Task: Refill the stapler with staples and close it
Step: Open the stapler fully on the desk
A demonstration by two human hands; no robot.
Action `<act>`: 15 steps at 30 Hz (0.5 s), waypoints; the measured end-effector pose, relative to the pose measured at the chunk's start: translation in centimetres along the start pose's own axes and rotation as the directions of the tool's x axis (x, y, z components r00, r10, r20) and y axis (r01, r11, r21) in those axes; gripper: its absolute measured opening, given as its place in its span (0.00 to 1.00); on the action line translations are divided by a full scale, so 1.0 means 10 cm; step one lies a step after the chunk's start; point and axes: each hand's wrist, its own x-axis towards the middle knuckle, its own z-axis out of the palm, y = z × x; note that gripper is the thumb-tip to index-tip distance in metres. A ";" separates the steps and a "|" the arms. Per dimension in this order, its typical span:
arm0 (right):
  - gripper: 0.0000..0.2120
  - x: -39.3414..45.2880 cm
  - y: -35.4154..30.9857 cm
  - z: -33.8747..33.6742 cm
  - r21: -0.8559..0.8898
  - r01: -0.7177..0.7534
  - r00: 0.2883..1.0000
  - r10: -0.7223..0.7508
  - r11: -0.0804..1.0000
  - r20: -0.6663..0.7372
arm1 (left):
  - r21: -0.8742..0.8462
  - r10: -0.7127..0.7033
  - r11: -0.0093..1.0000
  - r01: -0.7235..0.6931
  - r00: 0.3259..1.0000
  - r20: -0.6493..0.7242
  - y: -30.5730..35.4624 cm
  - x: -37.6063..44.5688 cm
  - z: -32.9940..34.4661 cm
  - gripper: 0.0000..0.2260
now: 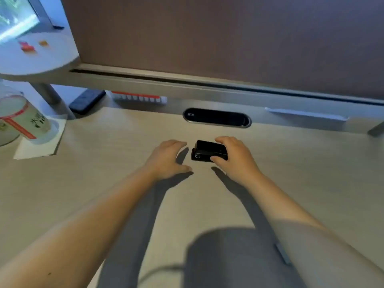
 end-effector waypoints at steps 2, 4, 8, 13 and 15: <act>0.22 0.11 0.00 0.08 0.037 -0.006 0.999 0.007 0.999 -0.039 | -0.061 0.028 0.998 -0.031 0.999 -0.044 -0.03 0.12 0.04 0.33; 0.23 0.17 -0.01 0.13 0.054 -0.017 0.999 0.020 0.998 -0.048 | -0.113 0.034 0.993 -0.044 0.996 -0.082 -0.03 0.21 0.10 0.31; 0.22 0.25 0.04 0.23 0.061 -0.027 0.997 0.031 0.998 -0.069 | -0.134 0.049 0.988 -0.072 0.985 -0.167 -0.09 0.32 0.21 0.22; 0.15 0.30 0.08 0.27 0.150 0.004 0.993 0.013 0.989 -0.113 | -0.154 0.036 0.985 -0.074 0.971 -0.236 -0.13 0.34 0.28 0.18; 0.13 0.30 0.08 0.27 0.173 0.023 0.992 -0.001 0.985 -0.123 | -0.167 0.029 0.983 -0.071 0.970 -0.243 -0.13 0.35 0.28 0.18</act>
